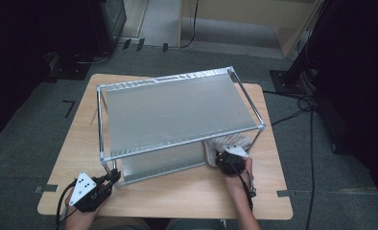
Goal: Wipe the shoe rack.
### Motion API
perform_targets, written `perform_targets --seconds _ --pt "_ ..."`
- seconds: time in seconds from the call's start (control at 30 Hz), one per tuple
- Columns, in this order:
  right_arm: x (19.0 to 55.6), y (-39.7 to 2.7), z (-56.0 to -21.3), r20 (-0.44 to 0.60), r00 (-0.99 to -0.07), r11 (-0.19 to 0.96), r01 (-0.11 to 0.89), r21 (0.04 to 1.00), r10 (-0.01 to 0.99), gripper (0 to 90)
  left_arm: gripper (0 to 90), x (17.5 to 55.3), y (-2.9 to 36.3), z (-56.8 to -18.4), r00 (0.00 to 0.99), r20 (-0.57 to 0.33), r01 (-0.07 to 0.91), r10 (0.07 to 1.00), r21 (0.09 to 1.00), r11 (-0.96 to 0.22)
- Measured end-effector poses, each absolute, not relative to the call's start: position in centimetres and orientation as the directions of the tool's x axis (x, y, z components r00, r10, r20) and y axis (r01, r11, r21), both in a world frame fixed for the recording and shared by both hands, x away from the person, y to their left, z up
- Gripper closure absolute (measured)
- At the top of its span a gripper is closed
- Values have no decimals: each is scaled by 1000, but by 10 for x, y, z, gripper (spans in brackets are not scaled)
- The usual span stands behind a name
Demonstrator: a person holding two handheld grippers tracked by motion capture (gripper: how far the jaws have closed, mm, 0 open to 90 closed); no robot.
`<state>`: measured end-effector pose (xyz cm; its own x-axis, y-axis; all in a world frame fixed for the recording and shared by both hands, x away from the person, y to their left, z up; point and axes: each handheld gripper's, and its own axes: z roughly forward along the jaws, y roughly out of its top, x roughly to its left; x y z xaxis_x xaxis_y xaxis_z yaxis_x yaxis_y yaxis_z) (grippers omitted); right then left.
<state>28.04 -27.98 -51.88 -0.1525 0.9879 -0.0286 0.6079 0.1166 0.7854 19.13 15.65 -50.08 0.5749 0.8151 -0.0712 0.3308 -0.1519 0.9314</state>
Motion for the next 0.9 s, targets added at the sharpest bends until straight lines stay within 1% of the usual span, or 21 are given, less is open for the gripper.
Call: perform_targets --seconds 0.17,0.33,0.47,0.57,0.73,0.8,0.9 --pt "272 -246 -517 -30 -240 174 609 774 970 642 796 192 157 -501 576 -89 337 813 932 -137" --pt "261 -202 -517 -34 -337 238 588 773 941 645 796 192 155 -501 586 -93 336 805 932 -137" --pt "251 -172 -517 -34 -396 276 573 772 918 647 796 189 149 -501 607 -89 334 790 930 -152" --pt "243 -155 -517 -40 -437 306 560 770 899 646 796 186 141 -502 647 -94 321 756 934 -159" --pt "231 -136 -518 -61 -459 331 536 777 886 646 794 183 130 -502 678 -102 319 728 933 -167" --pt "222 -124 -518 -53 -486 340 526 779 873 648 792 181 124 -503 698 -114 319 707 933 -165" --pt "216 -115 -519 -59 -511 358 511 781 858 651 784 180 120 -502 715 -104 306 691 936 -175"
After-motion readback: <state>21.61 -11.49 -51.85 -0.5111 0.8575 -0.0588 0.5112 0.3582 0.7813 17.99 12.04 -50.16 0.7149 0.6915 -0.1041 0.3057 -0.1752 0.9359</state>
